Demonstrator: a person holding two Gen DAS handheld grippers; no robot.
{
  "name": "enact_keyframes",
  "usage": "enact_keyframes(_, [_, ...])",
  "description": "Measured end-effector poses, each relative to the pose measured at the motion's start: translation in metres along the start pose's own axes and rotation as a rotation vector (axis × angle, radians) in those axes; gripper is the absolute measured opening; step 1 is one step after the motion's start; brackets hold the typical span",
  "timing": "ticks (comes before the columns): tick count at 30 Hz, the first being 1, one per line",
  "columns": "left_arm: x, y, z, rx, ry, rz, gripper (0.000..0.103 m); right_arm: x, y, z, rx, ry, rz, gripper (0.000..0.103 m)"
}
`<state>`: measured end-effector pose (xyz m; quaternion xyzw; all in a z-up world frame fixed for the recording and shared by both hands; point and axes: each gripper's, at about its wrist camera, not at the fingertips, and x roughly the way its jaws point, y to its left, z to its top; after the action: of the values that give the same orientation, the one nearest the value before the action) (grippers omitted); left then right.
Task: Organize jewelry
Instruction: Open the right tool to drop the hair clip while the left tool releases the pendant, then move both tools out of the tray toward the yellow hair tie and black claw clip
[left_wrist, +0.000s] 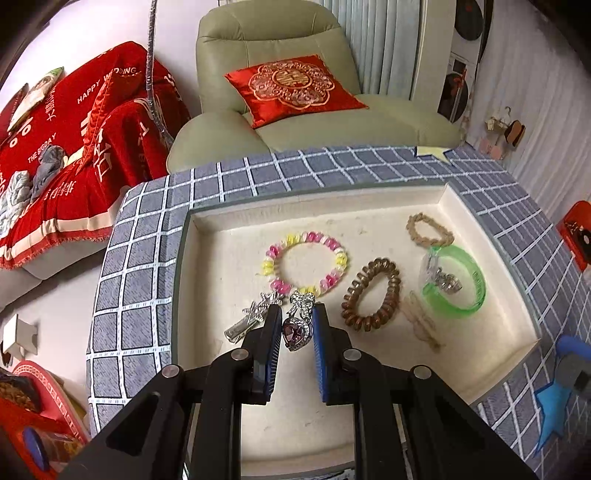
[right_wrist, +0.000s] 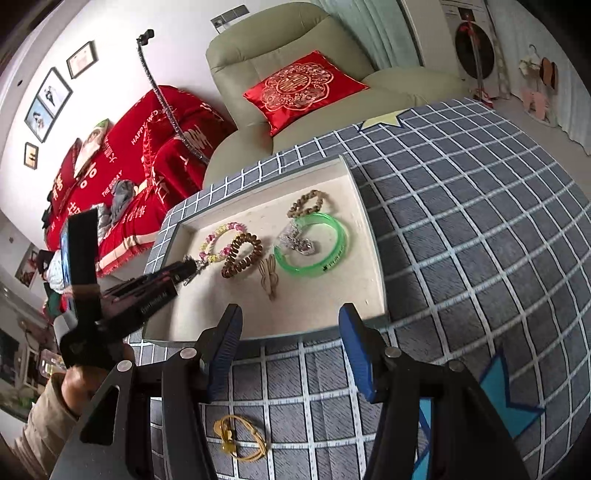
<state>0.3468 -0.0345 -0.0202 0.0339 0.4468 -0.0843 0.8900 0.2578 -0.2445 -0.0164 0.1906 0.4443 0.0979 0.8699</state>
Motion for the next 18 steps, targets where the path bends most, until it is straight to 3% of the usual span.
enact_keyframes(4, [-0.007, 0.0, 0.002, -0.009, -0.025, -0.006, 0.033, -0.003, -0.003, -0.005, 0.011, 0.001, 0.001, 0.058])
enact_keyframes(5, [-0.008, 0.0, 0.002, -0.013, -0.031, -0.007, 0.051, -0.003, -0.003, -0.006, 0.012, 0.001, 0.003, 0.058])
enact_keyframes(6, [-0.01, 0.001, 0.002, -0.018, -0.038, -0.003, 0.101, -0.004, -0.003, -0.007, 0.013, 0.002, 0.004, 0.058])
enact_keyframes(11, [-0.027, -0.004, 0.004, 0.01, -0.084, 0.023, 0.103, -0.008, -0.002, -0.011, 0.009, -0.001, -0.004, 0.064])
enact_keyframes(14, [-0.036, -0.004, 0.003, 0.014, -0.098, 0.032, 0.103, -0.012, 0.001, -0.013, 0.007, -0.015, 0.003, 0.084])
enact_keyframes(17, [-0.044, -0.003, -0.001, 0.011, -0.105, 0.035, 0.103, -0.021, 0.006, -0.017, -0.007, -0.053, 0.02, 0.088])
enact_keyframes(18, [-0.047, -0.002, -0.002, 0.009, -0.107, 0.034, 0.103, -0.024, 0.008, -0.018, -0.015, -0.064, 0.022, 0.1])
